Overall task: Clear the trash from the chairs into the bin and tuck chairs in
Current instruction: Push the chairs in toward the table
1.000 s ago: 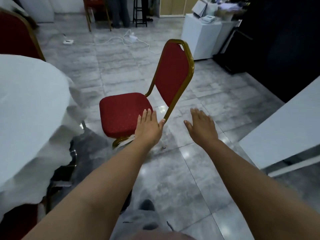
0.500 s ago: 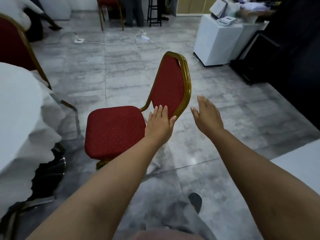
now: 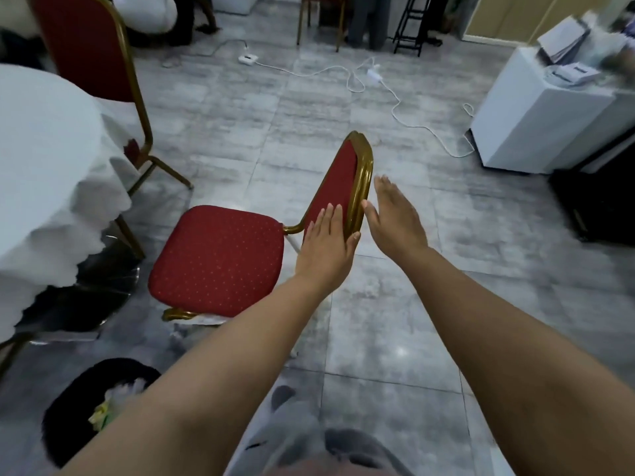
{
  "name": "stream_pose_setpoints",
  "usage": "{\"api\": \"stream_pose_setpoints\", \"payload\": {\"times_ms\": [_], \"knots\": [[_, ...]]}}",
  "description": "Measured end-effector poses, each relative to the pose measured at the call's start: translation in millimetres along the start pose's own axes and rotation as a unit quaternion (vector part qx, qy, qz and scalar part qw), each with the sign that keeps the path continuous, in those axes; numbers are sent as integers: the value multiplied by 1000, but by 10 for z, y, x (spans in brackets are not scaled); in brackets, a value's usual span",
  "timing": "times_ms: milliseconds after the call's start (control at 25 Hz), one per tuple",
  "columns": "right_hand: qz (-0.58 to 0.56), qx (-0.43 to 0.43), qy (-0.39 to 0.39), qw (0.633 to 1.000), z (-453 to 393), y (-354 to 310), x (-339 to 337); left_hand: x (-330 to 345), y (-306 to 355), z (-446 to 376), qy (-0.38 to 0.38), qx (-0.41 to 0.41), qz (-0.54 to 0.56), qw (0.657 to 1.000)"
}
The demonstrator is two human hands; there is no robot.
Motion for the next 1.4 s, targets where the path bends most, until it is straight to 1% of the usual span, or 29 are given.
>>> {"api": "stream_pose_setpoints", "payload": {"times_ms": [120, 200, 320, 440, 560, 640, 720, 840, 960, 1120, 1280, 1400], "knots": [[-14, -28, 8, 999, -386, 154, 18, 95, 124, -285, 19, 17, 9, 1000], [-25, -50, -2, 998, -650, 251, 35, 142, 173, -439, 38, 1, 20, 999], [-60, -91, 10, 994, -959, 307, 57, 155, 229, -557, 66, -15, 22, 997], [-102, -129, -8, 986, -1226, 372, 73, 165, 310, -624, 75, -45, 6, 996], [-164, -172, -21, 971, -1468, 409, 94, 200, 381, -693, 120, -96, 10, 988], [-188, -202, -39, 960, -1538, 430, 138, 270, 447, -647, 149, -150, 6, 977], [-199, -229, -39, 952, -1582, 436, 165, 319, 506, -635, 166, -194, -5, 967], [-224, -247, -58, 941, -1604, 425, 195, 314, 582, -649, 187, -246, -16, 951], [-262, -254, -46, 930, -1607, 417, 232, 321, 623, -660, 201, -268, -37, 941], [-255, -272, -45, 927, -1653, 380, 286, 318, 598, -691, 228, -304, -54, 923], [-231, -300, -82, 922, -1787, 180, 305, 235, 423, -770, 248, -325, -60, 911], [-196, -332, -105, 917, -1910, -17, 367, 135, 207, -817, 253, -355, -51, 899]]}}
Point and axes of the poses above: each hand's wrist, its own z-axis away from the middle knuckle, its own x-axis out of the palm, y = z × x, the point moved 1 cm from there along -z, towards the middle knuckle, and after that the axes turned 3 degrees about -x, right-handed, at the moved point
